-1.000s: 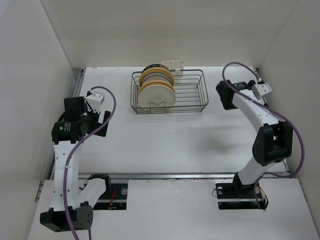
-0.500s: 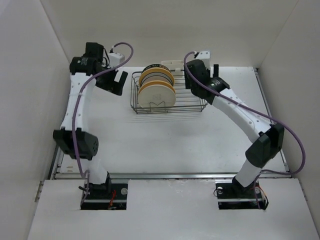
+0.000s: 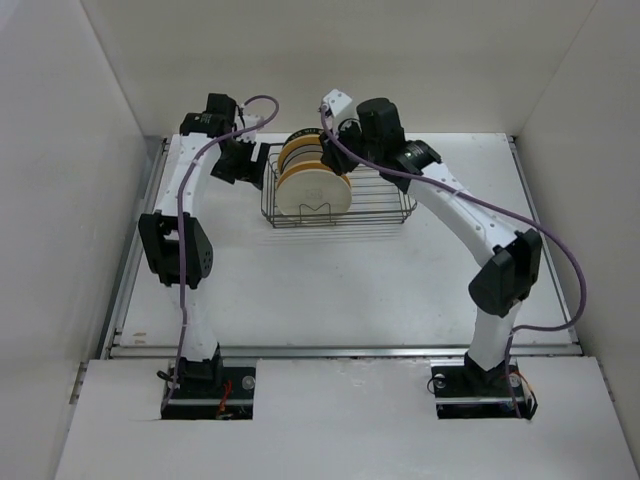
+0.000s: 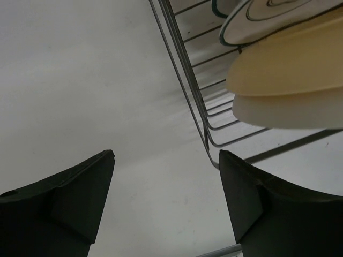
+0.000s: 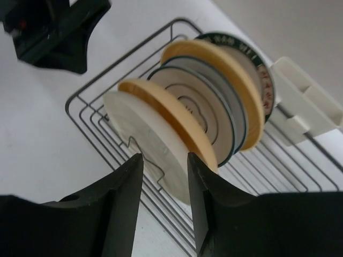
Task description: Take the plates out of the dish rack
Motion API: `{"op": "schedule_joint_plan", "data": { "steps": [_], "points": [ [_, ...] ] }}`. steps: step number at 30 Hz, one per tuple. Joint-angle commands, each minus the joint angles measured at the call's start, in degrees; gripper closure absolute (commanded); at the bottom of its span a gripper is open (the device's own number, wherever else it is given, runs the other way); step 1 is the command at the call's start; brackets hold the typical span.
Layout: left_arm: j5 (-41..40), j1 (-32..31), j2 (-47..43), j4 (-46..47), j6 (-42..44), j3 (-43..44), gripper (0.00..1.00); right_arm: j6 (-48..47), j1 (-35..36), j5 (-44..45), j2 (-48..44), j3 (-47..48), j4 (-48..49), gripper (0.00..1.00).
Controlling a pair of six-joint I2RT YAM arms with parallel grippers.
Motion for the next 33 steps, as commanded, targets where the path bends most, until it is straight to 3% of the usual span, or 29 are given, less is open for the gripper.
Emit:
{"op": "schedule_joint_plan", "data": {
  "steps": [1,7,11,12,16,17,27,33],
  "points": [
    [1.2,0.2,2.0,2.5,-2.6,3.5,0.24,-3.0,0.1,-6.4,1.9,1.5,-2.5,0.55],
    [2.4,-0.9,7.7,3.1,-4.6,5.6,0.26,-3.0,0.1,-7.9,4.9,2.0,-2.5,0.51],
    [2.4,-2.1,9.9,3.1,-5.2,6.7,0.45,-3.0,0.1,-6.8,6.9,2.0,-2.5,0.52],
    [2.4,-2.1,10.6,3.1,-5.2,6.7,0.55,-3.0,0.1,-6.8,7.7,2.0,-1.9,0.52],
    [1.9,-2.1,11.2,3.6,-6.3,6.7,0.79,-3.0,0.1,-5.6,9.0,2.6,-0.8,0.53],
    [1.3,-2.1,11.2,3.6,-6.3,6.7,0.81,-3.0,0.1,-4.8,9.5,2.6,-0.1,0.53],
    [0.8,-2.7,11.2,3.1,-6.3,6.7,0.88,-3.0,-0.5,-5.4,12.1,5.9,-1.2,0.56],
    [-1.0,-2.7,11.2,3.1,-6.3,6.7,0.82,-1.2,-2.3,-13.4,5.6,3.7,-1.8,0.28]
  ]
}}
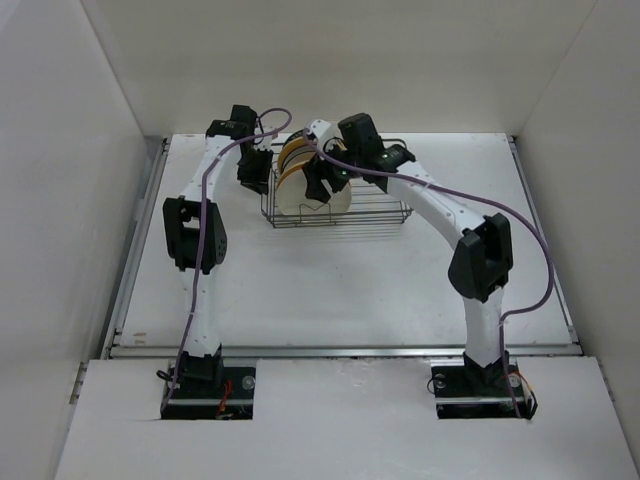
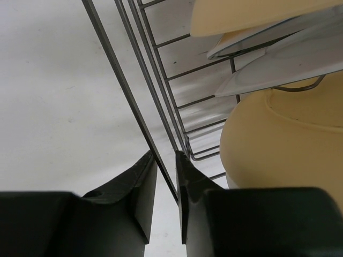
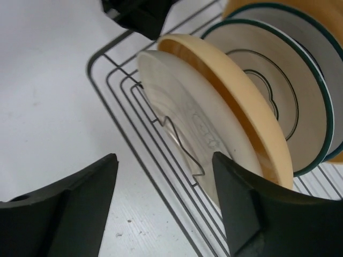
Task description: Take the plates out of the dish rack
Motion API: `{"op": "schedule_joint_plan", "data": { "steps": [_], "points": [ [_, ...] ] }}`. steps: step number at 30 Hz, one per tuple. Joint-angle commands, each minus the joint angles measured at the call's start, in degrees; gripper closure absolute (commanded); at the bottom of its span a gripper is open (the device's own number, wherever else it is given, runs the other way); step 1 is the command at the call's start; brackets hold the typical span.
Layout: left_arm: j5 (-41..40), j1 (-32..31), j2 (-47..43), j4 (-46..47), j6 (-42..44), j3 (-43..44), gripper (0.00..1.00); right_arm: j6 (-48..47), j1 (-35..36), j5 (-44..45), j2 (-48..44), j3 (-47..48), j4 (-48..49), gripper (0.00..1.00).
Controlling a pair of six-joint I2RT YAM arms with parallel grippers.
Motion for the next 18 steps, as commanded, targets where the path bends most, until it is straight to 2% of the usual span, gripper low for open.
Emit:
{"op": "schedule_joint_plan", "data": {
  "steps": [1,4,6,7,9,11,18],
  "points": [
    [-1.6,-0.3,-1.1,-0.7,0.3,2.4,0.81,1.1,-3.3,-5.5,-6.9,1.4,4.1,0.21],
    [-2.7,-0.3,-1.1,-0.7,0.8,2.4,0.80,4.1,-5.7,-10.1,-8.0,0.0,4.6,0.18],
    [-3.2,-0.3,-1.1,-0.1,1.4,2.4,0.85,5.2,-8.1,-13.7,-7.4,-0.5,5.1,0.18],
    [-3.2,-0.3,-1.1,-0.1,1.4,2.9,0.87,6.3,-8.8,-14.6,-6.9,-0.5,5.1,0.19],
    [-3.2,-0.3,-1.1,-0.1,1.9,2.9,0.90,7.5,-10.5,-18.1,-4.9,0.0,5.1,0.28],
    [-3.7,-0.8,-1.1,-0.1,2.0,3.4,0.90,8.1,-11.1,-19.5,-3.7,0.0,5.1,0.34],
    [-5.6,-0.8,-1.1,-0.7,2.5,3.4,0.90,8.1,-11.7,-20.8,-1.2,1.1,5.1,0.35]
  ]
}}
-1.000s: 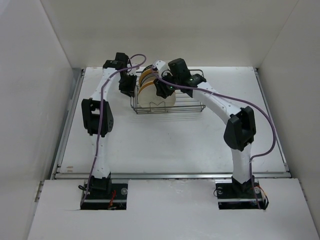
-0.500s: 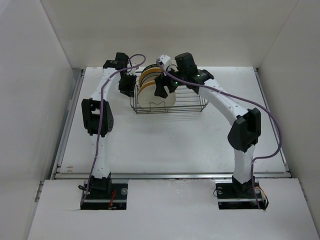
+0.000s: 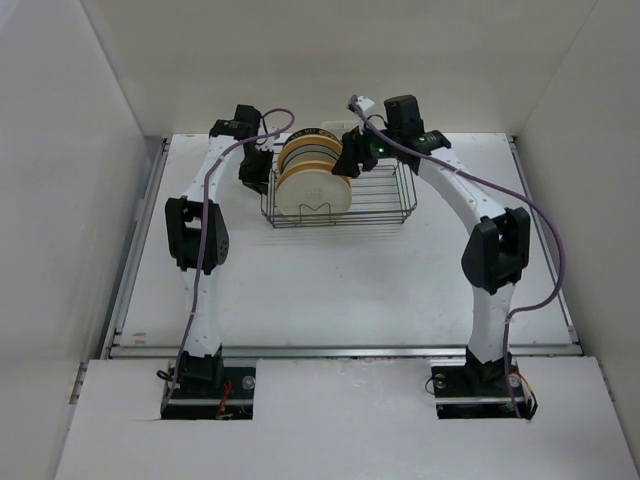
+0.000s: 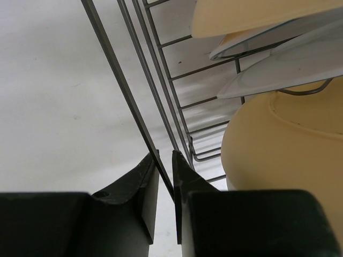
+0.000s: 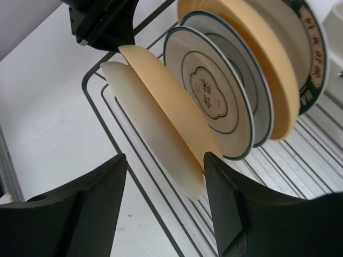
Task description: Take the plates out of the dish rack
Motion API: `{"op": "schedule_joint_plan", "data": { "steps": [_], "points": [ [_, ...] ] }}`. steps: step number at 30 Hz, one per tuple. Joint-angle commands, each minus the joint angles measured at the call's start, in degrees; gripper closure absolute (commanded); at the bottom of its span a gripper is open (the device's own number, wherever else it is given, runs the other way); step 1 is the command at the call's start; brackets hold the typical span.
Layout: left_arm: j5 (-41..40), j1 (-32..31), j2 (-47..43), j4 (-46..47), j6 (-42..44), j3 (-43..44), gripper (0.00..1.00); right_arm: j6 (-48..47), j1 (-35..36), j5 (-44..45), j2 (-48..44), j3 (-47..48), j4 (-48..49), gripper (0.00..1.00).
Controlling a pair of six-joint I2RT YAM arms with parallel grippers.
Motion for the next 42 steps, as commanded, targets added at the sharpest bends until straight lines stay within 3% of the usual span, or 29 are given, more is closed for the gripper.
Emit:
{"op": "schedule_joint_plan", "data": {
  "steps": [1,14,21,28,36,42],
  "points": [
    [-2.2,0.2,-1.1,-0.4,2.5,3.0,0.90,1.1,0.2,-3.8,1.3,1.5,2.1,0.35],
    [-2.2,0.2,-0.5,-0.9,2.0,3.0,0.90,3.4,0.2,-5.4,5.0,-1.4,3.3,0.44],
    [-2.2,0.2,-0.5,-0.9,1.5,3.0,0.90,4.3,0.2,-0.5,3.2,-4.9,6.2,0.47],
    [-2.2,0.2,-0.5,-0.9,1.5,3.0,0.90,5.4,0.2,4.9,-3.9,-9.8,9.8,0.28],
    [-2.7,0.2,-0.5,-0.9,1.5,3.0,0.90,5.4,1.3,7.0,-7.1,-11.6,10.3,0.24],
    [-3.3,0.2,-0.5,-0.9,1.5,3.0,0.90,5.4,1.9,3.3,-6.5,-12.2,9.8,0.35]
  ]
}}
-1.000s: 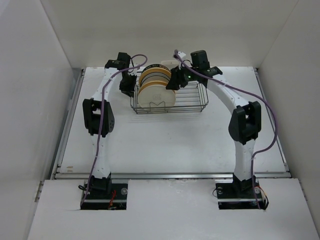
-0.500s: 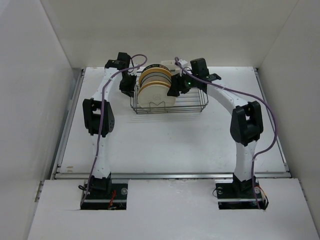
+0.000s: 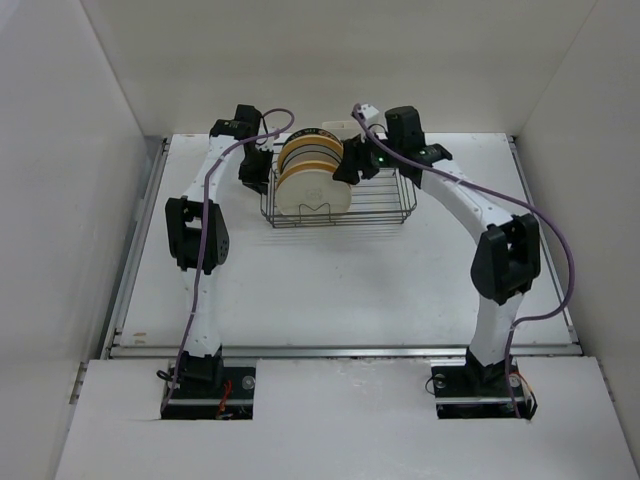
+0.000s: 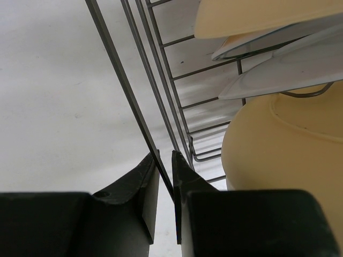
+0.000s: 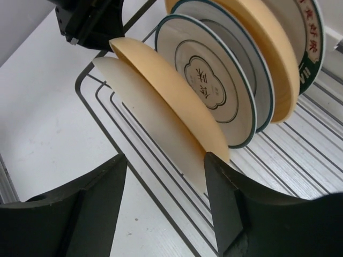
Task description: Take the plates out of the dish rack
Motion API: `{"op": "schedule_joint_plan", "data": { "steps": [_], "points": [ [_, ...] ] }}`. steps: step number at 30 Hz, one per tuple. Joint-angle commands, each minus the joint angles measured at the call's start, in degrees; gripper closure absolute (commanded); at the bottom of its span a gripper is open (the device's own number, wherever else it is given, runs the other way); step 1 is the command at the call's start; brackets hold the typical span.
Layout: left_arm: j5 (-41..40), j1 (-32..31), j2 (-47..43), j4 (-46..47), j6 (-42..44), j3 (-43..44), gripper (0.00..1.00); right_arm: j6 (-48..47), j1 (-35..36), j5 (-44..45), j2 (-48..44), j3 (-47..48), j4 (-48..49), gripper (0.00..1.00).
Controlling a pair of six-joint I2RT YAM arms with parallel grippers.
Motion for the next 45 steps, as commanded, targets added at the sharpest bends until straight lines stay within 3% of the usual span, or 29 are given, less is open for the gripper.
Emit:
{"op": "schedule_joint_plan", "data": {
  "steps": [1,17,20,22,23,28,31,35,41,45],
  "points": [
    [-2.5,0.3,-0.7,-0.7,2.1,2.7,0.90,0.1,1.2,-2.1,-1.0,-1.0,1.9,0.35],
    [-3.0,-0.2,-0.7,-1.2,2.1,2.7,0.90,-3.2,2.8,6.0,6.7,4.0,-0.3,0.41],
    [-3.0,-0.2,-0.7,-1.2,2.1,2.7,0.90,-3.8,3.9,8.6,7.4,5.0,-0.3,0.54],
    [-3.0,-0.2,-0.7,-1.7,2.1,2.7,0.90,-4.3,4.4,10.0,8.0,6.6,-1.6,0.88],
    [-3.0,-0.2,-0.7,-1.7,2.1,2.7,0.90,-4.3,5.1,10.9,8.0,6.6,-1.6,1.00],
    [-3.0,-0.2,-0.7,-2.2,2.1,2.2,0.90,-6.3,6.9,17.5,3.2,3.8,1.1,1.00],
    [-3.0,-0.2,-0.7,-2.2,1.0,2.2,1.00,-6.9,7.4,22.7,-0.7,1.3,4.2,1.00],
    [-1.7,-0.2,-0.7,-2.2,0.4,1.6,1.00,-6.9,8.7,27.7,-4.5,-1.2,8.4,1.00],
    [-1.7,-0.2,-0.2,-2.2,-1.3,0.4,1.00,-7.5,11.8,42.4,-9.0,-6.5,17.8,1.00],
    [-1.7,-0.2,-0.2,-2.2,-2.3,-0.6,1.00,-7.5,13.2,45.6,-11.8,-9.1,20.7,1.00]
  ]
}}
